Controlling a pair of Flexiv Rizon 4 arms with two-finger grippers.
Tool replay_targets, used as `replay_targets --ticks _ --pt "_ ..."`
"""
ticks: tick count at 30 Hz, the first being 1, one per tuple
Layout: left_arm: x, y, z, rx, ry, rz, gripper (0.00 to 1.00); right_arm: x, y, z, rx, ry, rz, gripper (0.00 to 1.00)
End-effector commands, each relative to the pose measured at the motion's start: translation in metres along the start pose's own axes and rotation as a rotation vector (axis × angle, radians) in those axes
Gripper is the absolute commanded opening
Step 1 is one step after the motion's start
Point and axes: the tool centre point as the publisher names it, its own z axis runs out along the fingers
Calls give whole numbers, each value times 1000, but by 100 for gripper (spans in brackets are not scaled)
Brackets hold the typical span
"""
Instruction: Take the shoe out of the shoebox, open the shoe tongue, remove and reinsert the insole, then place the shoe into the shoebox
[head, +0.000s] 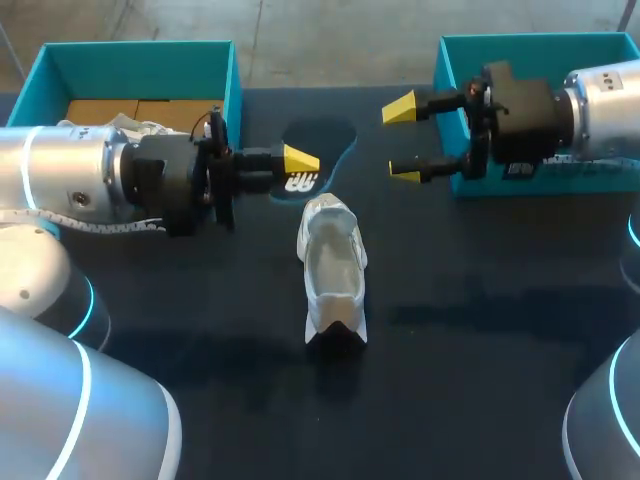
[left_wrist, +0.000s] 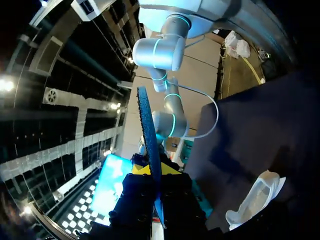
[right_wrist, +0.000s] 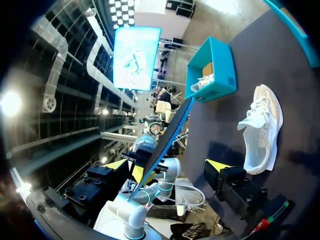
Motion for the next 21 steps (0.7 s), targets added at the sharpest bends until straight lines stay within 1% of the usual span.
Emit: replay_targets --ticks 1,9,10,11,13,17,21 --pt "0 6 0 121 34 362 0 0 0 2 -2 -1 0 100" --pt "0 6 0 121 34 362 0 0 0 2 -2 -1 0 100" --pt "4 6 1 116 26 361 0 0 0 2 -2 -1 0 100" --pt "8 7 4 86 -11 327 0 0 0 2 -2 -1 0 100" --pt "13 11 7 53 -11 330 0 1 0 -1 -33 -7 0 100" --pt "21 14 14 -20 -51 320 0 5 -1 -4 -86 -8 0 100" --pt "24 17 21 -51 -69 332 0 6 0 0 -77 1 9 100"
